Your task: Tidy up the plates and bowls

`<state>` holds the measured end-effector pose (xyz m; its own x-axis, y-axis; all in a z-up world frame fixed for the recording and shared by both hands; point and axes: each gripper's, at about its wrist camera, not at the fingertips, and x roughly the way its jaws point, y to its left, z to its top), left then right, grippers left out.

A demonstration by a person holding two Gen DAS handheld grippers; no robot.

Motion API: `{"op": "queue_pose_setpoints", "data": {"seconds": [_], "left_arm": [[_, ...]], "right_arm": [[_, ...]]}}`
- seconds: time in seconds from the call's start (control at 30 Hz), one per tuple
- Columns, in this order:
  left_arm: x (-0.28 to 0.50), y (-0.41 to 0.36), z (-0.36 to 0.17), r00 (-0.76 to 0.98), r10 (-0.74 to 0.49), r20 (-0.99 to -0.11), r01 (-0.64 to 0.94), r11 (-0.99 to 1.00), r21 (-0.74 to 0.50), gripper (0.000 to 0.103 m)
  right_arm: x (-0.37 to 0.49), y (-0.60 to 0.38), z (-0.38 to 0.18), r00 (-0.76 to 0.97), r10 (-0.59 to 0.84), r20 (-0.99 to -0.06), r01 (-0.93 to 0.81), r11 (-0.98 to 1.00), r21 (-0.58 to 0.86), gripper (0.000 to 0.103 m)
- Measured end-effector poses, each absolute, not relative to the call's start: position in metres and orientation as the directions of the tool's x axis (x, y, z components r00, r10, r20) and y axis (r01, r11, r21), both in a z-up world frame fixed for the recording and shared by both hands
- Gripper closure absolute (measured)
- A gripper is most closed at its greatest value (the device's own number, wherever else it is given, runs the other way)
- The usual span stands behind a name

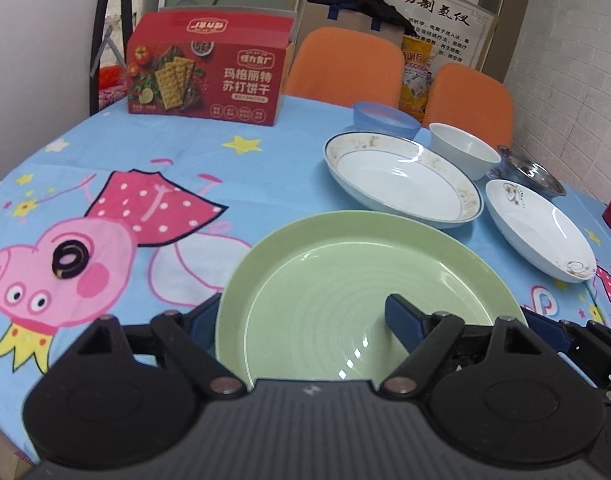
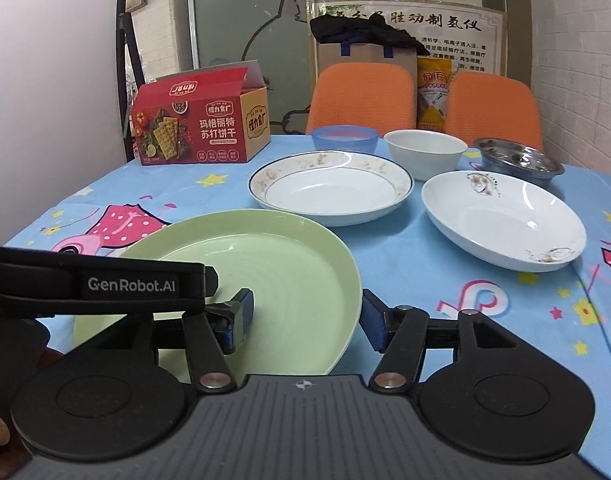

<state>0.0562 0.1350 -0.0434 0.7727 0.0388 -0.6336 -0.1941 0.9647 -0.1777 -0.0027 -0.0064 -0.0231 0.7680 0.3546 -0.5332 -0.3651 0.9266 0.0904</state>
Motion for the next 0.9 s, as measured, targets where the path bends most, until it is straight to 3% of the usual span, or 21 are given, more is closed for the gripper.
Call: {"op": "queue_pose_setpoints", "data": {"seconds": [0.1,0.13,0.23,0.37,0.57,0.9], "left_arm": [[0.066,0.133,-0.048,0.765,0.067,-0.641,-0.194,0.973,-0.129,0.020],[0.065,0.130,-0.048,0.763,0.068,-0.643,-0.186,0.975,-0.118,0.015],[0.062,0.130,-0.049,0.779,0.026,-0.627,-0.150,0.978,-0.146,0.012],[0.059,0.145,-0.039,0.803,-0.011,-0.596,-0.162,0.958,-0.236,0.011],[0.080,0.159,-0.019,0.811,-0.022,-0.585,-0.165,0.950,-0.265,0.010],[0.166,0.172,0.000,0.798,-0.034,-0.602,-0.148,0.957,-0.251,0.010]], "right_arm": [[0.009,-0.002,-0.029,0.740,0.363,-0.566,-0.375,0.922,0.100,0.002],[0.010,-0.002,-0.030,0.732,0.367,-0.573,-0.380,0.919,0.103,0.000],[0.005,-0.010,-0.029,0.726,0.390,-0.566,-0.387,0.913,0.132,0.000],[0.001,-0.032,-0.019,0.760,0.395,-0.517,-0.343,0.918,0.197,0.000],[0.013,-0.060,0.005,0.820,0.341,-0.460,-0.289,0.940,0.182,0.000],[0.120,-0.058,0.018,0.808,0.375,-0.455,-0.340,0.927,0.160,0.000]]}}
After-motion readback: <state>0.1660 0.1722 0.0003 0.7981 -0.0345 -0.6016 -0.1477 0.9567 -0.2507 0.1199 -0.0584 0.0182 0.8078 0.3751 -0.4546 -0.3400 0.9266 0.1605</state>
